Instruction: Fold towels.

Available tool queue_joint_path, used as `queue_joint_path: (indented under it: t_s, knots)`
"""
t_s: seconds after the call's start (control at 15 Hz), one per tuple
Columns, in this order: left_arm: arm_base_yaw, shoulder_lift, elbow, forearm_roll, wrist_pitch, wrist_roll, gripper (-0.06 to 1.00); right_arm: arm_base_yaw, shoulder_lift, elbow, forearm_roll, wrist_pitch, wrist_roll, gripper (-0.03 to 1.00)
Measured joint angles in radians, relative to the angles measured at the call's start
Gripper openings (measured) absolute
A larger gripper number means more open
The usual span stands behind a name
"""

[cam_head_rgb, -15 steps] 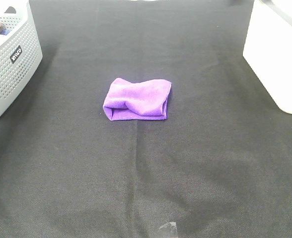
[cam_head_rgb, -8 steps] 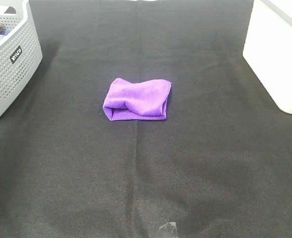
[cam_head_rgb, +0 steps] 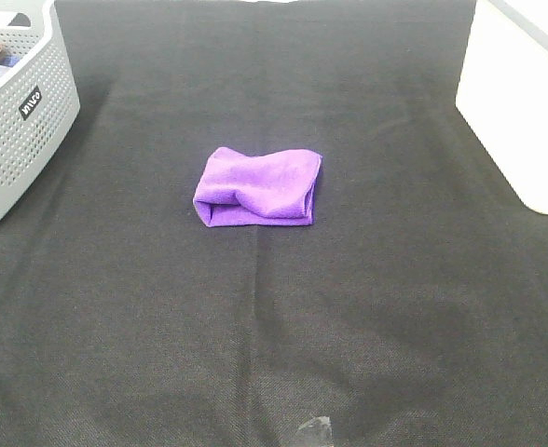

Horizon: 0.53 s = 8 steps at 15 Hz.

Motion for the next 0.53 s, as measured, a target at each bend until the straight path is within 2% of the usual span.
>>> queue_joint_path:
  t_s: [0.13, 0.27, 0.53]
  knots:
    - [0.0, -0.057, 0.041, 0.0, 0.005, -0.005, 0.81, 0.0, -0.119, 0.028, 0.0, -0.002, 0.007, 0.65]
    - [0.0, -0.058, 0.083, -0.006, 0.007, -0.021, 0.81, 0.0, -0.128, 0.063, 0.0, -0.002, 0.022, 0.65]
    - [0.0, -0.058, 0.112, 0.004, -0.08, -0.103, 0.81, 0.0, -0.128, 0.125, -0.005, -0.087, 0.025, 0.65]
